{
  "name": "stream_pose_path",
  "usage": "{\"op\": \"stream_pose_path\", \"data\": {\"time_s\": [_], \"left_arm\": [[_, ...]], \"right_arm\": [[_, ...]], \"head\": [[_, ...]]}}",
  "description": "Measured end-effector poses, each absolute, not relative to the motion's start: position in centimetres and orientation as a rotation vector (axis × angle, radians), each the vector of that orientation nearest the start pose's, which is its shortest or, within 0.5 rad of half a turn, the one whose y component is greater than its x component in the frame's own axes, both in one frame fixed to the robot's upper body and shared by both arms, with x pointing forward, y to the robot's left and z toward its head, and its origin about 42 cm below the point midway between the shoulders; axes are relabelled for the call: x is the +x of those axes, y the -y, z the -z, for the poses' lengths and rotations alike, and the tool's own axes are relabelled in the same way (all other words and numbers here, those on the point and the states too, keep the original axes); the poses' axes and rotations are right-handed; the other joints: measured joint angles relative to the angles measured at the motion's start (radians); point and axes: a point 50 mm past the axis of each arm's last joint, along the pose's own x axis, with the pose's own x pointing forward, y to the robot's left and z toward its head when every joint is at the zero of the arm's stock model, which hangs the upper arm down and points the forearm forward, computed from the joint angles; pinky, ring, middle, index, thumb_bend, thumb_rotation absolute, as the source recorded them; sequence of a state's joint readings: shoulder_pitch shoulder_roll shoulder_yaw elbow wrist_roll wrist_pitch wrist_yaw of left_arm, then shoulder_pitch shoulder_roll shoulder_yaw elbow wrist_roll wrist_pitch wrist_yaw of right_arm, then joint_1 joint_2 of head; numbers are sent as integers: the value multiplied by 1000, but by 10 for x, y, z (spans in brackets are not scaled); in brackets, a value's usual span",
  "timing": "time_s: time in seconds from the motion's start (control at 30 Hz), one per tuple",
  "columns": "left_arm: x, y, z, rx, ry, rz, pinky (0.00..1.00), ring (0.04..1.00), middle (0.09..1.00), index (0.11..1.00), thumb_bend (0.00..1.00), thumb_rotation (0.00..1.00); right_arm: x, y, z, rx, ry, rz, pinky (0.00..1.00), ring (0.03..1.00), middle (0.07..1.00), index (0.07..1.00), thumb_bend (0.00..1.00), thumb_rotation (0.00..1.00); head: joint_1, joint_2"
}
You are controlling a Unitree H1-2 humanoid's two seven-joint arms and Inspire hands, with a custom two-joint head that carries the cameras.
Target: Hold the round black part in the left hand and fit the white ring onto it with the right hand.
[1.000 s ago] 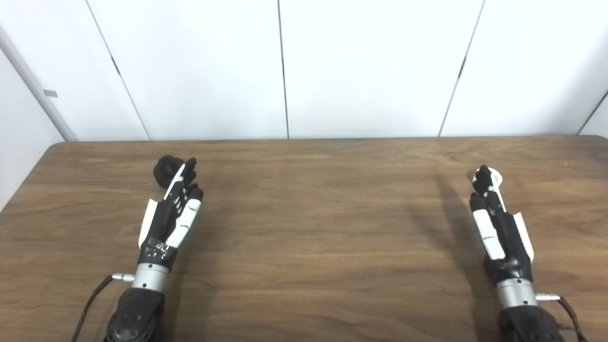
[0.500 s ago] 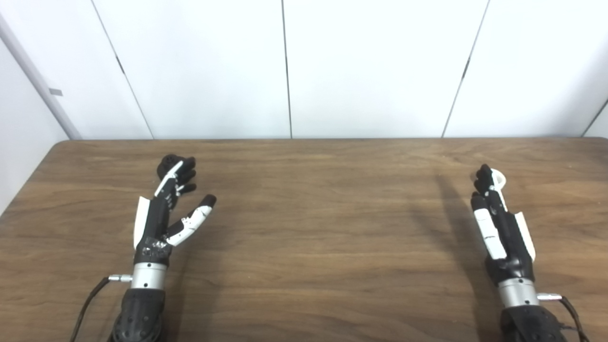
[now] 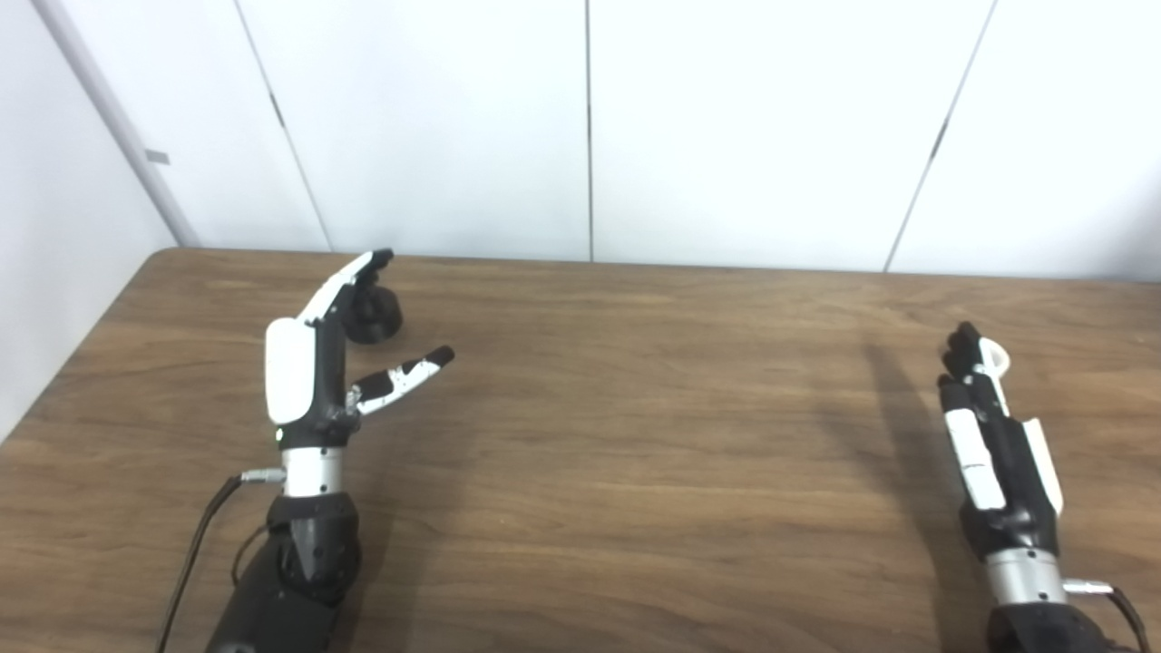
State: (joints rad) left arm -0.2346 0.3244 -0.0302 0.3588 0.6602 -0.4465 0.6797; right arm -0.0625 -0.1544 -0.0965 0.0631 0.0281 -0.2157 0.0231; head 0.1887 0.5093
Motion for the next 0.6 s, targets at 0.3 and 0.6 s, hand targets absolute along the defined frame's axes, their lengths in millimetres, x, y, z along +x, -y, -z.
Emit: {"op": "stream_pose_path", "data": {"time_s": [0.3,0.6], "left_arm": [[357,-352,-130,793,534,-452,813,891,938,952,852,143],[372,-378,-127,691,428,-506,835,918,962,995,870,204]], "right_arm": [[302,283,-118,-127,225,49,1000,1000,1000,1000,398,855],[301,285,-118,-128,224,53,1000,1000,1000,1000,395,865]], "head": [[23,-3],[51,-8]]}}
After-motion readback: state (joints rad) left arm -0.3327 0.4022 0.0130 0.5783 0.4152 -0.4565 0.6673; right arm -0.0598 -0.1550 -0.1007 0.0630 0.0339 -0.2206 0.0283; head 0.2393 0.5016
